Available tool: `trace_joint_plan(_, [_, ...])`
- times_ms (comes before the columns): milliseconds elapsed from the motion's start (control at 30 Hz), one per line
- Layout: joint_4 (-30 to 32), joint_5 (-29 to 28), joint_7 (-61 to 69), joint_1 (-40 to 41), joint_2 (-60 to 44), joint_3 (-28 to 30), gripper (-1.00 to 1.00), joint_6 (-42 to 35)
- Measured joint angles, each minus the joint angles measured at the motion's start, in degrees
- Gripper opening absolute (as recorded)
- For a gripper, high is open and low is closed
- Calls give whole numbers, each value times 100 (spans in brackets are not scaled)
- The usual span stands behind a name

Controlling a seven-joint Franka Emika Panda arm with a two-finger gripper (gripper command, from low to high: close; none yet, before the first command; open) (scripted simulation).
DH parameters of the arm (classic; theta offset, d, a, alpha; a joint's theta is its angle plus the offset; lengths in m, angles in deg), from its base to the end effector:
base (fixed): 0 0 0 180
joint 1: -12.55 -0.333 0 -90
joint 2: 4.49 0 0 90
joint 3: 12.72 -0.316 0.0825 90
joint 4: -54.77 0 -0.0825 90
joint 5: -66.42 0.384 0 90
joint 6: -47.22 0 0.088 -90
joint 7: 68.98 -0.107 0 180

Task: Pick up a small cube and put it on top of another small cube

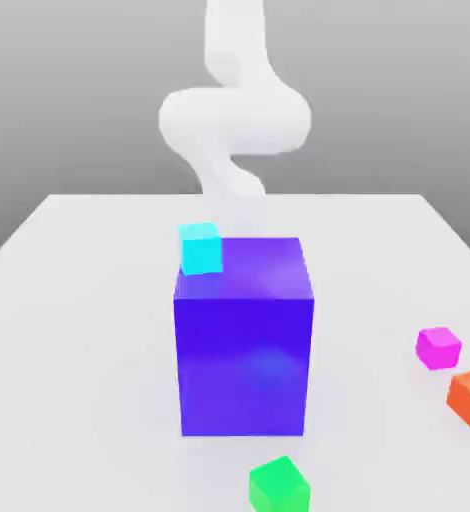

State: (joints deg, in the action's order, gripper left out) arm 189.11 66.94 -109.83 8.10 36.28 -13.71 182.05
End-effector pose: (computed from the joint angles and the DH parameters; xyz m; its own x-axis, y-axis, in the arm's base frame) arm 0.3793 0.0384 0.6622 0.6252 -0.5991 0.5003 -0.4215 -0.7986 -0.4296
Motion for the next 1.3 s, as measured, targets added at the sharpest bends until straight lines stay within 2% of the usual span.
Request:
trace_joint_plan(467, [1451,173,2753,-2282,-2882,-964,0,1740])
trace_joint_plan(600, [1861,-2,3367,-2821,-3706,-1413,0,2233])
trace_joint_plan(700, [2166,-380,3652,-3294,-4340,-1617,0,2597])
trace_joint_plan(800, [2193,-953,3441,-3520,-4981,-1374,0,3031])
trace_joint_plan(933, [2032,-1582,2992,-4079,-5807,-681,0,3671])
trace_joint_plan(967, [2004,-1650,2936,-4187,-5937,-559,-100,3776])
trace_joint_plan(1200, [2005,-1669,2920,-4183,-5932,-561,-100,3764])
trace_joint_plan(1300, [2119,-1267,3231,-3894,-5433,-942,-100,3375])
